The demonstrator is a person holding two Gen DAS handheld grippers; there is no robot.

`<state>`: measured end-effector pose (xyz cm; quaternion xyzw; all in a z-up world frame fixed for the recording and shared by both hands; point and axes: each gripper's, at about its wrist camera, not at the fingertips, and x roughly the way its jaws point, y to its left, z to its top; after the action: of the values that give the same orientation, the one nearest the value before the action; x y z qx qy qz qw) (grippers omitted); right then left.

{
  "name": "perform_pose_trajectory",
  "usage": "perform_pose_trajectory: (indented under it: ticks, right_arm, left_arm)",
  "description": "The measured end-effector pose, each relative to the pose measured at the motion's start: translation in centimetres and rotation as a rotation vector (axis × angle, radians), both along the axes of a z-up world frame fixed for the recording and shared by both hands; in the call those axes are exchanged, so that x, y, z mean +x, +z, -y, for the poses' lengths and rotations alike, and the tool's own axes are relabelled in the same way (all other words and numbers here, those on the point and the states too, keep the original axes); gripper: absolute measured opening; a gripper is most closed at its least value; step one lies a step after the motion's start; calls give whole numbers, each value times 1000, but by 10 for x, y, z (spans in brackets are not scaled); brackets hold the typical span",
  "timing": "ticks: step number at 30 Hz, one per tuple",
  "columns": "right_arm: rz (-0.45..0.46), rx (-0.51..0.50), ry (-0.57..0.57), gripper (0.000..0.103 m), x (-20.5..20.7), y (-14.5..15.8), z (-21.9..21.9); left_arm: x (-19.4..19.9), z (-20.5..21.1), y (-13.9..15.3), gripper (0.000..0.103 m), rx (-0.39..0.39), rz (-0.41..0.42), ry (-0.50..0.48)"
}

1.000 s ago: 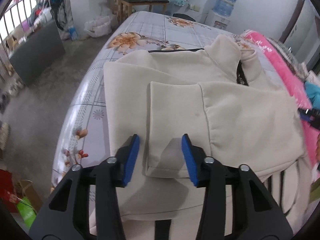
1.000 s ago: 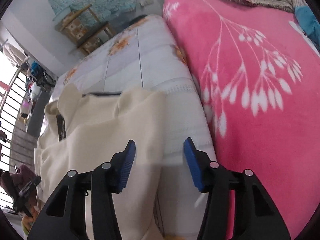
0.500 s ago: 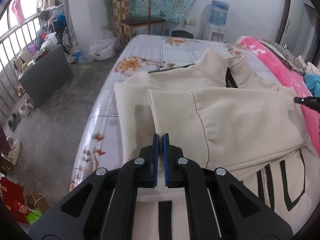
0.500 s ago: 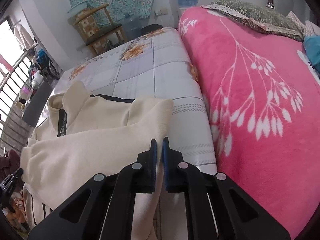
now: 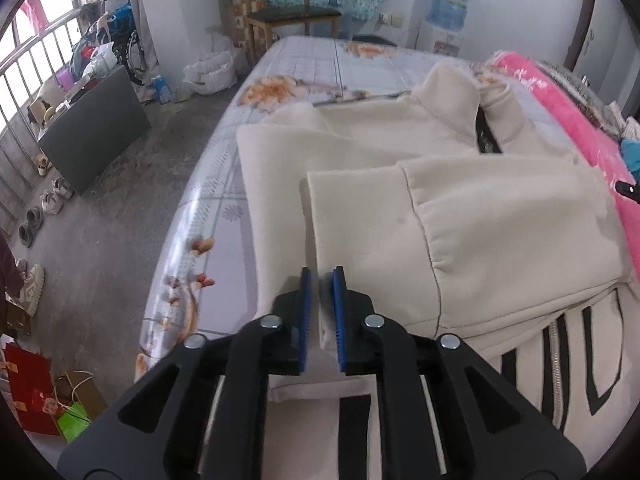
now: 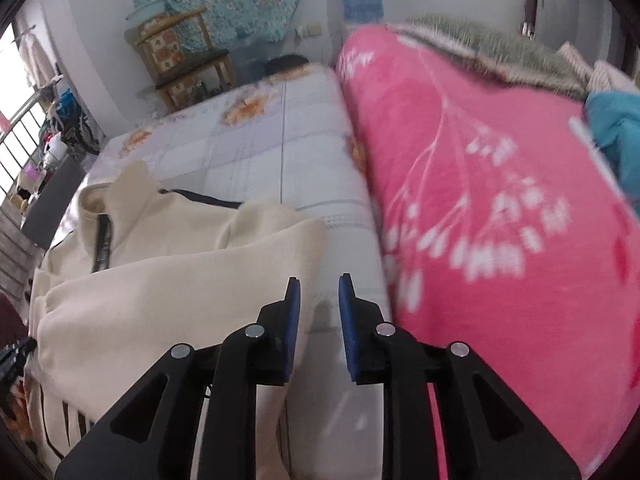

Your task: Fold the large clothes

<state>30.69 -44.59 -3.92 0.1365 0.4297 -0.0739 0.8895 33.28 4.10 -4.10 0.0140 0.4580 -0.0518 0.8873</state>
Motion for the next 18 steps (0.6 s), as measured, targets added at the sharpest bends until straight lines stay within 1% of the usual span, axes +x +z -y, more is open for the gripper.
perform_pose_trajectory:
  ticks: [3,5,6,8,9,10,11,12,13,14,16,18]
  right_arm:
    - [37,-24,94,20,-30,23,-16]
    - [36,-52,185,20,-47,28,-34]
    - [18,-79,246,20,-56,25,-47]
    - [-25,-128,303,20,-67,15,-63]
    - [-71,-157,320,20,-71,3,-70]
    - [-105,-171,322,20,-72,-5,-70]
    - [-151,-198,317,20,-73,-17,-70]
    - [-192,-247,303,20,-74,-30,-69]
    - [-180,-259,303,20,-78,-31,-68]
    - [-175,-262,296,20,-80,-28,-67]
    - [-165,-270,248,20,-88,-14,-65]
    - [-136,-256,273,21,-96,-5,-70]
  left_arm:
    - [-11,-2,12,15,-14,48,-21]
    - [-15,1,14,18,-29,48,-55]
    - [-16,3,13,18,-32,37,-67]
    - [-15,9,4,19,-24,-2,-84]
    - [-15,12,-4,19,0,-31,-87]
    - [-15,15,-10,21,19,-31,-89]
    - [-18,16,-10,26,34,-7,-90]
    - [-19,17,-11,28,53,-6,-92]
    - [-19,15,-11,29,47,-10,-90]
    - [-21,11,-9,29,18,-21,-83]
    - [-24,5,-4,31,-11,-27,-81]
    - [-29,2,1,37,-7,-8,-87]
